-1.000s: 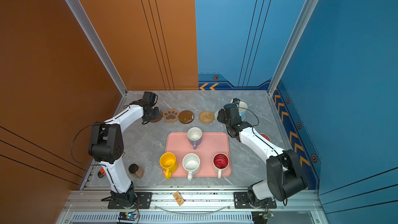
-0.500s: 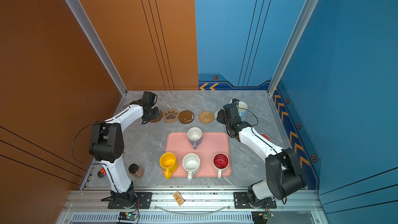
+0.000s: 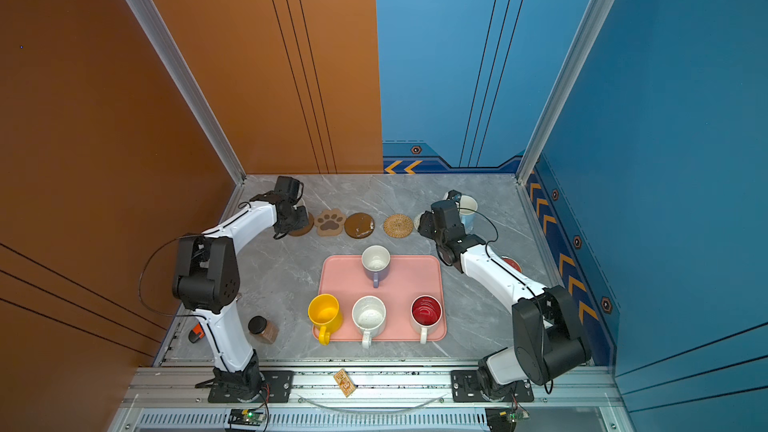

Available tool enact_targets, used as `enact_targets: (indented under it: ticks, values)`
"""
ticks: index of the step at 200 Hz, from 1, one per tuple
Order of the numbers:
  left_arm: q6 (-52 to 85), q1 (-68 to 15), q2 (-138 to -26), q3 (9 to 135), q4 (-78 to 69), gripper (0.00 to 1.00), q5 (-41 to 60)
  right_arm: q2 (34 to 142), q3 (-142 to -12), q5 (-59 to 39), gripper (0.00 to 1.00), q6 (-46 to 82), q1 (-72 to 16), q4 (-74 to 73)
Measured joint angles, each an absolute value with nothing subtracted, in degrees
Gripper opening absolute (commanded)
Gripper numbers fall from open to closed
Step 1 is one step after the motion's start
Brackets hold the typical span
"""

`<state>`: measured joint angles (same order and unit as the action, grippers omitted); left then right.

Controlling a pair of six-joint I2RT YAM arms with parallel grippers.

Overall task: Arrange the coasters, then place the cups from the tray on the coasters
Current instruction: 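Carry and lower the white mug onto the round wooden coaster with the left gripper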

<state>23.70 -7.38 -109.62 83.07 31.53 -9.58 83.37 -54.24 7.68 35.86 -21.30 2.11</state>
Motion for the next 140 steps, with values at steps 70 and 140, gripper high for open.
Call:
enact_targets:
  ticks: [70, 140]
  values:
    - [23.33, -7.4, -109.62, 83.85, 31.68, 0.28, -10.0, 83.37, -54.24, 7.68, 0.65, 35.88, -21.3, 2.13]
    - [23.35, -7.6, -109.62, 84.25, 31.64, 0.41, -10.26, 83.37, -54.24, 7.68, 0.66, 35.88, -21.3, 2.11]
